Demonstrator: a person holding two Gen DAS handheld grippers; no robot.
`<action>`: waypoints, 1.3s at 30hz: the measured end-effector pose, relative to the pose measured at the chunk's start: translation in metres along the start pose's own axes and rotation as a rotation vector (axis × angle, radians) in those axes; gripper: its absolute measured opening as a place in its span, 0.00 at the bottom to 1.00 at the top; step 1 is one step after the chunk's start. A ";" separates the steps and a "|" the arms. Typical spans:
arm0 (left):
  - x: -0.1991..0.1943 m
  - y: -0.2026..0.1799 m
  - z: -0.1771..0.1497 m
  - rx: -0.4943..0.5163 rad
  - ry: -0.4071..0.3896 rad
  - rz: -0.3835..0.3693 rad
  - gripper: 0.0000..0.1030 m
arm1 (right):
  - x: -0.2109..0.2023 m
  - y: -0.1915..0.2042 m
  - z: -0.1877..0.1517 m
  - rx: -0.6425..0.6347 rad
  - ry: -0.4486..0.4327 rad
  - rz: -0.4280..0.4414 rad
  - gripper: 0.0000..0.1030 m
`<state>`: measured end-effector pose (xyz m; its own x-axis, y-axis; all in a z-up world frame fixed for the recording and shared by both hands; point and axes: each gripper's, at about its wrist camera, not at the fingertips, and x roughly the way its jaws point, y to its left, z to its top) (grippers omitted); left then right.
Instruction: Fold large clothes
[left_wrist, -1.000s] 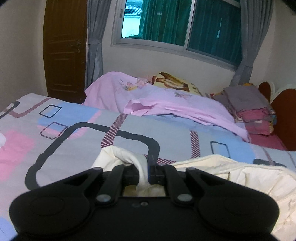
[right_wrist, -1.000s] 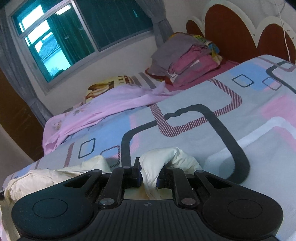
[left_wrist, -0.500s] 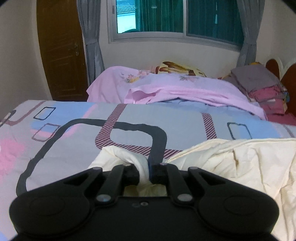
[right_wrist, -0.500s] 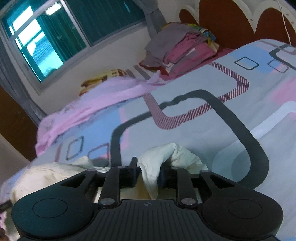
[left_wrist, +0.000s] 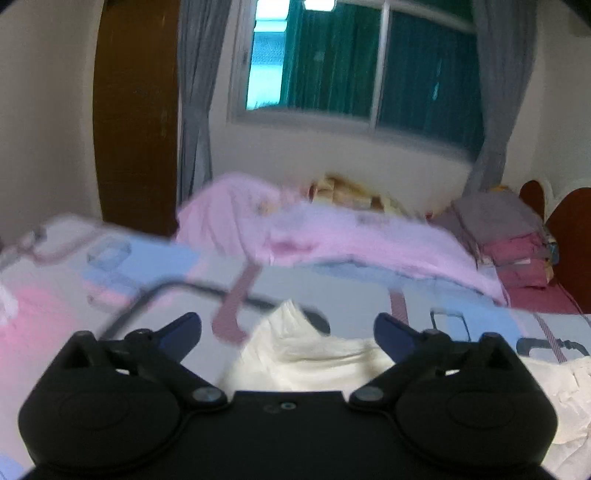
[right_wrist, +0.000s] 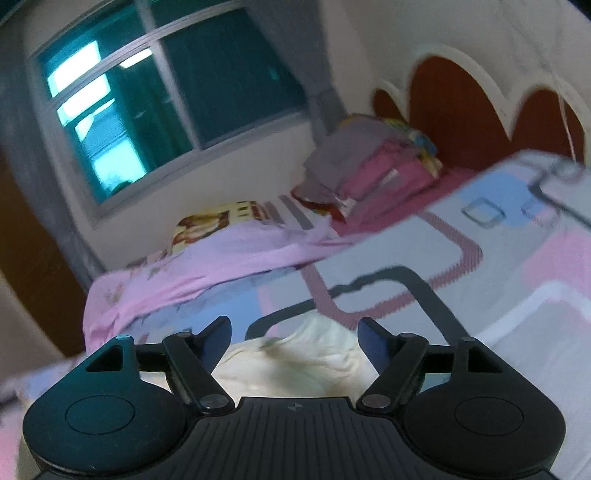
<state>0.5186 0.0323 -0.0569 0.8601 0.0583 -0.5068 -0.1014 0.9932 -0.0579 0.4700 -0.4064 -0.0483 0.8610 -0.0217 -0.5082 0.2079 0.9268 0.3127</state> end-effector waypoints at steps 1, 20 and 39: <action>0.000 0.000 0.002 0.021 0.004 -0.009 0.94 | -0.001 0.007 -0.003 -0.038 -0.004 -0.003 0.73; 0.028 -0.090 -0.094 0.359 -0.157 0.047 0.85 | 0.091 0.092 -0.100 -0.455 0.021 -0.058 0.54; 0.084 -0.051 -0.091 0.130 0.045 -0.042 1.00 | 0.160 0.029 -0.103 -0.240 0.110 -0.044 0.55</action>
<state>0.5505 -0.0228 -0.1747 0.8387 0.0147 -0.5443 0.0024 0.9995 0.0306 0.5662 -0.3439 -0.2038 0.7952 -0.0354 -0.6054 0.1166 0.9886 0.0954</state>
